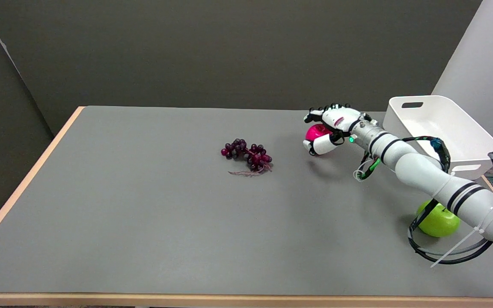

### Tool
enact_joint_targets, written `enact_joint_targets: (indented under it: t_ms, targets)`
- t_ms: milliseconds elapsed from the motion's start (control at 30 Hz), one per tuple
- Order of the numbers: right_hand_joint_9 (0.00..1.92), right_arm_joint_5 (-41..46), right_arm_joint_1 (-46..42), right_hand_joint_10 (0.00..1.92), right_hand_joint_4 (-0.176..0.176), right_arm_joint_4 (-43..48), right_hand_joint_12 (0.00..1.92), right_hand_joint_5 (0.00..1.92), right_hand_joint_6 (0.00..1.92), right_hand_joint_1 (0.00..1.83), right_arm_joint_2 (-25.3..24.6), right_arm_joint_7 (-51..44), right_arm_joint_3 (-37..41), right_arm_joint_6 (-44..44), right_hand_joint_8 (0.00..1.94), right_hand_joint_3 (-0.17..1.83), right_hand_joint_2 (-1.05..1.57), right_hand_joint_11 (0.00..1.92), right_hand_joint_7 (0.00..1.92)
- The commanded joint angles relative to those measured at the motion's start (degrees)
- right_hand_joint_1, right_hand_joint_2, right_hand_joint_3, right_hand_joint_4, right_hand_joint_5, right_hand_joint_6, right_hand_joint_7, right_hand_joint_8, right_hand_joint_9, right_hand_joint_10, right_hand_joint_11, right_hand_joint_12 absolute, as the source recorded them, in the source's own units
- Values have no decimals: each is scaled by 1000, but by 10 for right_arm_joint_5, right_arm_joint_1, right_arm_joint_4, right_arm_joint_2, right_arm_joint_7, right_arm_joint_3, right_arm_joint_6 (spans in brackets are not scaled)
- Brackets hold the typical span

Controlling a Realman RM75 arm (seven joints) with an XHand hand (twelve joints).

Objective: Pick up the red apple.

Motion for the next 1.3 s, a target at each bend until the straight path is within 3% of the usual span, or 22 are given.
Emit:
enact_joint_targets:
  t_ms: [33,167,400,567,733,767,800,833,967,1033,1300]
  targets:
    - [224,-4,-4,706,67,-16,1154,252,477,439,-7,-1,-6,-3,338,897,659,65,319]
    - [245,-8,-4,722,70,-14,1134,237,503,478,-7,-1,-7,0,373,988,639,102,307]
    - [391,-55,-5,864,78,-9,1258,256,576,814,-12,-1,-8,2,431,997,723,172,367]
    - [501,-60,-10,989,95,-5,1306,264,973,926,-13,-1,-12,11,634,943,831,220,511]
    - [568,-60,-17,1115,121,-2,1313,277,1254,1004,-13,-1,-12,28,890,851,919,279,518]
    - [588,-61,-18,1127,54,0,1336,334,1460,1035,-13,-1,-12,31,1082,605,1052,304,559]
    - [616,-66,-20,1141,-40,3,1369,410,1732,1073,-12,-1,-11,35,1332,266,1235,336,615]
    - [628,-71,-22,1168,-86,6,1418,451,1858,1092,-12,-1,-10,38,1445,132,1305,364,649]
    - [635,-102,-31,1301,-104,39,1551,487,1826,1136,-6,-1,-6,65,1398,214,1239,467,691]
    - [623,-109,-36,1531,-174,54,1537,529,1774,1310,-1,0,-3,83,1333,138,1222,578,742]
    - [651,-134,-64,1511,-176,143,1624,554,1756,1320,26,3,30,168,1291,207,1174,664,772]
